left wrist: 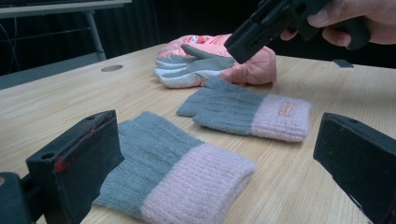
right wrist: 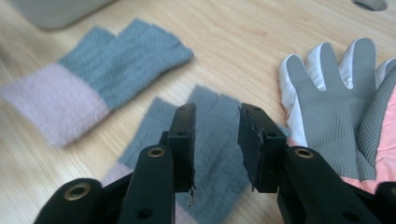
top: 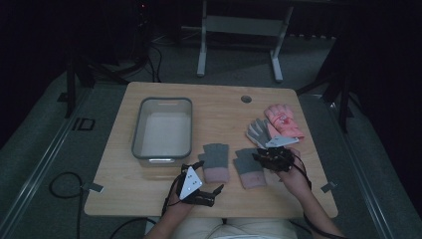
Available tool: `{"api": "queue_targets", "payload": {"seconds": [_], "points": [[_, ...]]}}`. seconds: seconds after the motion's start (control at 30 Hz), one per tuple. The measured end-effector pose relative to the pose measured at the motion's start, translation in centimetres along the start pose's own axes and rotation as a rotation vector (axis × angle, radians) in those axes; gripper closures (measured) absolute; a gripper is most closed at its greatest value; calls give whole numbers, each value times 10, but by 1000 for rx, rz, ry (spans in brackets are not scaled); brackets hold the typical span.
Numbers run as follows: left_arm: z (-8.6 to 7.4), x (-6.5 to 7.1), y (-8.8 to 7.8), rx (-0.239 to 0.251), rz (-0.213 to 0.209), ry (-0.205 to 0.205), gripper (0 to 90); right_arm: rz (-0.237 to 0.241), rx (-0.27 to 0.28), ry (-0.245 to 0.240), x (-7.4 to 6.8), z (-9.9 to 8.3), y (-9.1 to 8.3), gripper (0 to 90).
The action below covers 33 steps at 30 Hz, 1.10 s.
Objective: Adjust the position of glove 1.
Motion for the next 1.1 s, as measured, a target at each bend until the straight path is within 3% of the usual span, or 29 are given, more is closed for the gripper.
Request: {"api": "queue_targets", "payload": {"seconds": [0.1,0.13,0.27,0.73,0.87,0.9,1.03,1.07,1.1], "points": [[0,0,0,0,0,0,2,12,-21,-16,4,-2,2,650],[0,0,0,-1,2,4,2,18,-49,-28,8,-7,5,604],[0,0,0,-4,5,9,2,17,-87,-25,9,-17,15,588],[0,1,0,-2,8,8,2,52,-114,12,2,-38,23,596],[0,1,0,0,9,8,2,24,-119,17,1,-43,27,623],[0,1,0,-1,10,9,2,-4,-107,14,-2,-45,28,699],[0,1,0,-1,9,12,2,-52,-112,-6,-10,-47,27,771],[0,1,0,-1,10,15,2,-63,-117,-3,-11,-47,28,792],[0,1,0,-1,10,16,2,-67,-129,30,-10,-45,29,830]]}}
Point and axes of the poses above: each handheld gripper's, and its own axes: y roughly forward along the jaws, z roughly out of its top, x roughly to its right, the point moved 6 cm from there along y, roughly forward along the jaws, and after that the axes turned 15 degrees about y, right-handed, at the moved point
